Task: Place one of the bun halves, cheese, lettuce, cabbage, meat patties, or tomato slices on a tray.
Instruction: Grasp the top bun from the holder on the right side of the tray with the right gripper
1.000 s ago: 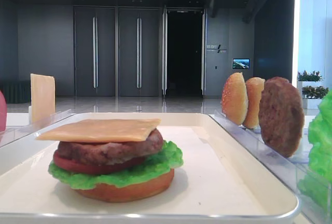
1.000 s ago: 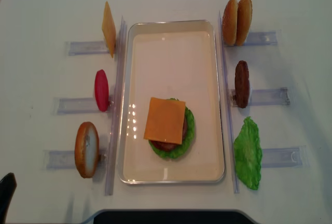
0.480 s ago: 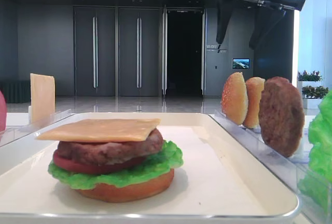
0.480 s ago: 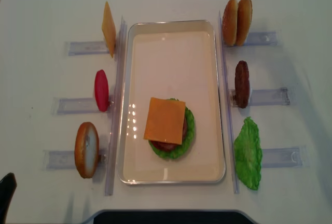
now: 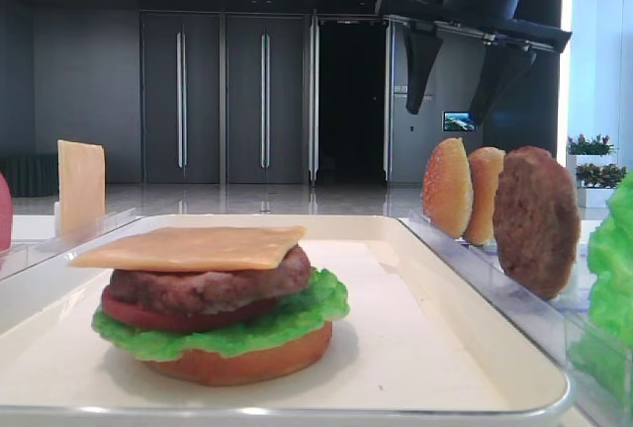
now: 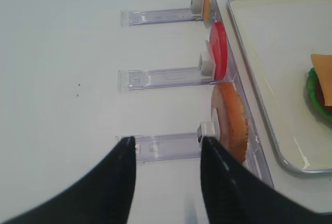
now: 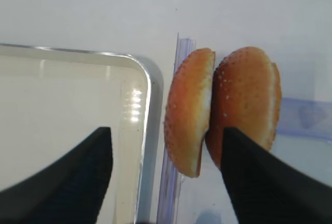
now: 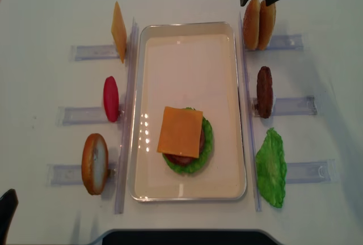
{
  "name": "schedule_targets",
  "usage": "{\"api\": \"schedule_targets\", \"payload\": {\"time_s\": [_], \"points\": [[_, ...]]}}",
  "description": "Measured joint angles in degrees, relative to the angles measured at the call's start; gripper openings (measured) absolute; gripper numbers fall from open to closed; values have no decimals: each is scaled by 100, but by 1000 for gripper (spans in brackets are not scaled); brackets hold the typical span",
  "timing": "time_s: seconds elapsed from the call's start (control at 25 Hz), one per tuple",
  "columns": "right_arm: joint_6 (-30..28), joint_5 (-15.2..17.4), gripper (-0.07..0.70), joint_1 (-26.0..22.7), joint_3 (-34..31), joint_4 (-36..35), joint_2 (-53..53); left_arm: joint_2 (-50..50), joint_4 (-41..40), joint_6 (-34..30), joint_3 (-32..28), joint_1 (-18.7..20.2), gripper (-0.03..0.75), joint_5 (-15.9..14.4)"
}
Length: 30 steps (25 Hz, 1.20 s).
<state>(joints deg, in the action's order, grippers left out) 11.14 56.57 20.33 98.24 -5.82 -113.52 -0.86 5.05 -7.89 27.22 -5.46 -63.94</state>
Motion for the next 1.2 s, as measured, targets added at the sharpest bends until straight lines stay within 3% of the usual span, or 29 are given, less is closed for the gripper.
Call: {"api": "schedule_targets", "payload": {"time_s": [1.2], "points": [[-140,-264,462,-31,5,0,-187,0,0,0,0,0,318,0]]}}
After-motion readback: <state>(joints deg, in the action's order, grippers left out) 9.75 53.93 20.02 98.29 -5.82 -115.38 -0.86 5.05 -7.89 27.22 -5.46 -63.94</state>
